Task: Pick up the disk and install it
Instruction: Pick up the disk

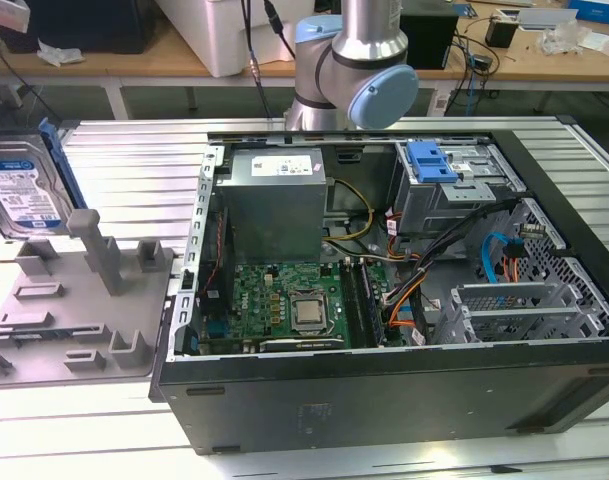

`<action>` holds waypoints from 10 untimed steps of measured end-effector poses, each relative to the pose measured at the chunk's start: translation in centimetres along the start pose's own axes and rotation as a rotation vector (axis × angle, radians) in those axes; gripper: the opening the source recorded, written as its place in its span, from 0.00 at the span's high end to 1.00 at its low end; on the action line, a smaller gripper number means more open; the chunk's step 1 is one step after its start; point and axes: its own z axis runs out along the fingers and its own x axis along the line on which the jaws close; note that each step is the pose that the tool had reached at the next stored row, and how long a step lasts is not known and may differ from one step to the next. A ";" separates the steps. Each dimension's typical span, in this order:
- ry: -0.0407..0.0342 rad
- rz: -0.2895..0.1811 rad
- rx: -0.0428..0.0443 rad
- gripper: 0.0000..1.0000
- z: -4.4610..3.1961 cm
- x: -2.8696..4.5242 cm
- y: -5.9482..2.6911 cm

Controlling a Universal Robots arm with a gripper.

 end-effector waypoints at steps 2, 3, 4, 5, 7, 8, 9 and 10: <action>0.0044 0.000 0.0000 0.63 -0.55 0.03 0.01; 0.0063 0.000 -0.0002 0.63 -0.77 0.04 0.01; 0.0080 0.000 -0.0001 0.63 -0.97 0.06 0.02; 0.0099 0.000 -0.0001 0.63 -1.21 0.07 0.02; 0.0130 0.000 -0.0002 0.63 -1.65 0.10 0.03; 0.0143 0.000 -0.0003 0.63 -1.87 0.12 0.03; 0.0153 0.000 -0.0003 0.63 -2.18 0.14 0.04; 0.0155 0.000 -0.0003 0.63 -2.44 0.15 0.04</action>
